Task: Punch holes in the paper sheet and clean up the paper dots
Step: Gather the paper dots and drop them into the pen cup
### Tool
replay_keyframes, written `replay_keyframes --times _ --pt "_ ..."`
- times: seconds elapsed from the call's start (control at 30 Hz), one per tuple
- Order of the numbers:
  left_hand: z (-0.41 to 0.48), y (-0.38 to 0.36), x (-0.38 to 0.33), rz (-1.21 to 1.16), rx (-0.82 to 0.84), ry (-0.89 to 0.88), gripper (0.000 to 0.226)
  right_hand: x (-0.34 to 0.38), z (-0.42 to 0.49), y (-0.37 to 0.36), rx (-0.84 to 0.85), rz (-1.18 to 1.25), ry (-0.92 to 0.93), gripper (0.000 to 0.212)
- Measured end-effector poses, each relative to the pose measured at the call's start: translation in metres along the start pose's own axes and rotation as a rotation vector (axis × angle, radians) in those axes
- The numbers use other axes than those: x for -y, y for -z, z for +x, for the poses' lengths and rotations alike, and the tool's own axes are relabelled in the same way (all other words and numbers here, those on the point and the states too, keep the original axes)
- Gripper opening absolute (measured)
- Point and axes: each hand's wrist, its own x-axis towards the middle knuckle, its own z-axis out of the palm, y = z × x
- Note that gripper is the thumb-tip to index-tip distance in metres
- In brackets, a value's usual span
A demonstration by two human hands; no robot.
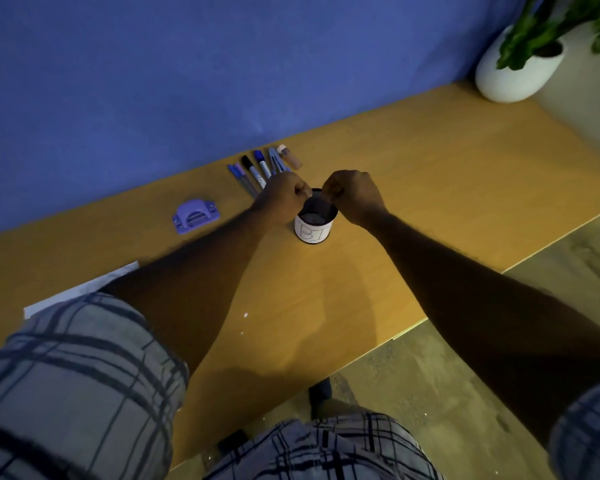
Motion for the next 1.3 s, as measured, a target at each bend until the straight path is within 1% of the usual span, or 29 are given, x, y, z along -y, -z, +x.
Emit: replay_keyframes --times 0.17,0.33,0.4,0.47,0.57,0.67,0.7,0.8,0.83,0.9,0.97,1.0,1.1,1.17,1.23,1.3 --pt "0.012 -0.006 -0.007 0.180 -0.017 -0.057 0.015 -0.008 0.003 -0.001 0.013 -0.007 0.012 0.016" --pt "0.020 -0.005 -0.003 0.261 0.008 -0.111 0.012 -0.012 0.006 -0.002 0.025 -0.033 0.036 0.014" --pt "0.021 -0.004 0.000 0.259 0.060 -0.112 0.018 -0.014 0.008 -0.003 0.046 -0.045 0.039 0.016" --pt "0.019 -0.003 0.003 0.231 0.134 -0.113 0.028 -0.015 0.009 -0.003 0.070 -0.023 0.046 0.021" --pt "0.013 -0.001 0.008 0.066 0.204 -0.083 0.040 -0.014 0.005 0.000 0.068 0.042 0.086 0.027" --pt "0.006 0.004 0.011 -0.129 0.195 -0.028 0.036 -0.010 0.000 0.004 0.064 0.114 0.087 0.028" --pt "0.002 0.006 0.011 -0.207 0.183 0.005 0.033 -0.009 -0.001 0.004 0.063 0.176 0.056 0.029" --pt "-0.013 0.013 0.015 -0.491 0.183 0.119 0.032 0.000 -0.010 0.003 0.068 0.489 -0.115 0.033" --pt "-0.019 0.014 0.018 -0.563 0.186 0.160 0.031 0.003 -0.015 0.002 0.071 0.561 -0.145 0.032" --pt "-0.033 0.015 0.028 -0.675 0.178 0.228 0.029 0.009 -0.025 -0.005 0.089 0.648 -0.156 0.032" --pt "-0.050 0.015 0.041 -0.765 0.161 0.298 0.029 0.012 -0.037 -0.017 0.114 0.679 -0.163 0.034" --pt "-0.059 0.015 0.049 -0.777 0.151 0.328 0.029 0.014 -0.043 -0.026 0.136 0.679 -0.168 0.032" --pt "-0.089 0.007 0.081 -0.679 0.054 0.359 0.022 0.020 -0.061 -0.057 0.233 0.611 -0.134 0.024" --pt "-0.110 0.002 0.104 -0.508 -0.026 0.314 0.019 0.028 -0.074 -0.078 0.281 0.463 -0.072 0.015" --pt "-0.134 0.000 0.120 -0.295 -0.049 0.285 0.011 0.037 -0.088 -0.095 0.314 0.302 0.008 0.011" --pt "-0.157 -0.003 0.133 -0.191 -0.022 0.280 0.010 0.044 -0.100 -0.111 0.375 0.225 0.061 0.010"
